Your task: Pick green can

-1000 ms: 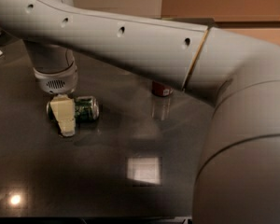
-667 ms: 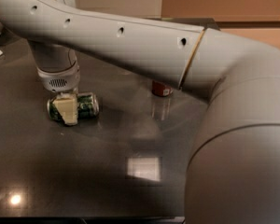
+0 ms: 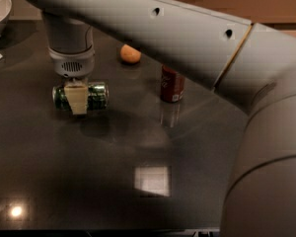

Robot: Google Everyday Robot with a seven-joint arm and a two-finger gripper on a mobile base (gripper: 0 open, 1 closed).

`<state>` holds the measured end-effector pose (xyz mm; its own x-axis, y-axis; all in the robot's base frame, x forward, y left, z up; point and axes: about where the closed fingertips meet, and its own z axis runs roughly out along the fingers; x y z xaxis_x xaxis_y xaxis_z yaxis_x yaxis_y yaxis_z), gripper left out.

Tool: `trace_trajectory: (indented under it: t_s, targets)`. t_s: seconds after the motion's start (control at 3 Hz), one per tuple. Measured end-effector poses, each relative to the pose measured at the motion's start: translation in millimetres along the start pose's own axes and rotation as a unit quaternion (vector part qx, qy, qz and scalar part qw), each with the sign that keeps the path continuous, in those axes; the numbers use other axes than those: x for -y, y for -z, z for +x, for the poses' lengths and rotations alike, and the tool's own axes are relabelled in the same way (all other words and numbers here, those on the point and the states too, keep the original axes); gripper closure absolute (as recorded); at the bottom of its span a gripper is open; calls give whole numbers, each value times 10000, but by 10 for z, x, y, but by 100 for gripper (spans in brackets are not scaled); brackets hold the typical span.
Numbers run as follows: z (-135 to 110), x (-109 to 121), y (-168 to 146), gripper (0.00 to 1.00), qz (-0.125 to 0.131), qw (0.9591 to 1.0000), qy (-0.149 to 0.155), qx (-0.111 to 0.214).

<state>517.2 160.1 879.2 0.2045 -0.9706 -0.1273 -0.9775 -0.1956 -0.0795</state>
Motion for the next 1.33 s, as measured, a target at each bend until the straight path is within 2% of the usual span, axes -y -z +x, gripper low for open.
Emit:
trace_trajectory:
  t_s: [0.33,0.67,1.0,1.33]
  targets:
    - [28,-89,477,100,211,9984,472,230]
    - [25,-126,857,100,404,9942,922,378]
    - [35,-98,1113,100,521,9893,1209,627]
    - [-15,-62,1134,100,622,9880,1231,696]
